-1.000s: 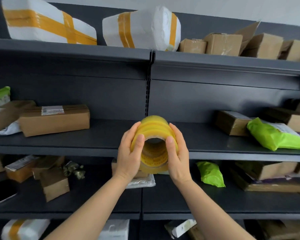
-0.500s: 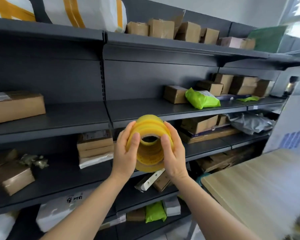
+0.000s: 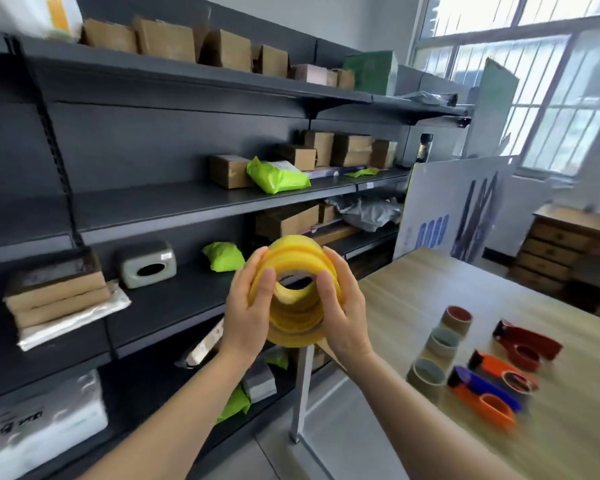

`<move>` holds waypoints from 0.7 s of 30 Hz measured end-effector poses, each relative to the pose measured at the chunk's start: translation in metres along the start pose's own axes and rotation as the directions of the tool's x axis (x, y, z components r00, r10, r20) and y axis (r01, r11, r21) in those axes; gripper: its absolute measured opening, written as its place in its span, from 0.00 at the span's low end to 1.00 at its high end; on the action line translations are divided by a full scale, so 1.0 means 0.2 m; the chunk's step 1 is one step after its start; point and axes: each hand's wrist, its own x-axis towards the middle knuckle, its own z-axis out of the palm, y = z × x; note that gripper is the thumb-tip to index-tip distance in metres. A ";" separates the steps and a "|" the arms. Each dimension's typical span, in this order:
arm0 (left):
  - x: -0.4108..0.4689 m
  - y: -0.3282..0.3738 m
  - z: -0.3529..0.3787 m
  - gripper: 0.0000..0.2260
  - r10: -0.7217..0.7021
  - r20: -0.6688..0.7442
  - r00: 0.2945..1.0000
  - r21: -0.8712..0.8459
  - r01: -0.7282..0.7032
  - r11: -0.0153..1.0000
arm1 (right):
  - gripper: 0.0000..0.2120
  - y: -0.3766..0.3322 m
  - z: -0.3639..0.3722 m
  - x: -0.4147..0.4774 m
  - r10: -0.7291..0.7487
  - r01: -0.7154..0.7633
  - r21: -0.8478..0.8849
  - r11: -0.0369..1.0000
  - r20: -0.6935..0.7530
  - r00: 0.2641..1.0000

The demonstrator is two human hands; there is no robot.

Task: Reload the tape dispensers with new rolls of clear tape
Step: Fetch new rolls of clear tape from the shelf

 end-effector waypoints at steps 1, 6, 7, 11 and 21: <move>-0.04 0.00 0.08 0.35 -0.016 0.011 1.000 -0.013 0.016 1.000 | 0.37 0.02 -0.09 -0.02 0.009 -0.009 -0.019 1.000 -0.007 1.000; -0.24 0.02 0.50 0.33 -0.086 0.051 0.995 -0.032 0.087 0.996 | 0.33 0.10 -0.54 -0.12 0.083 -0.084 -0.113 0.990 -0.014 0.996; -0.28 0.01 0.58 0.33 -0.097 0.059 0.993 -0.026 0.099 0.995 | 0.32 0.12 -0.62 -0.15 0.094 -0.096 -0.122 0.988 -0.016 0.995; -0.41 0.02 0.88 0.29 -0.144 0.104 0.984 -0.047 0.149 0.988 | 0.33 0.17 -0.94 -0.22 0.150 -0.154 -0.153 0.976 -0.036 0.988; -0.61 -0.09 1.44 0.35 -0.352 0.230 0.907 0.016 0.358 0.934 | 0.31 0.34 -1.51 -0.34 0.365 -0.371 -0.168 0.913 -0.068 0.928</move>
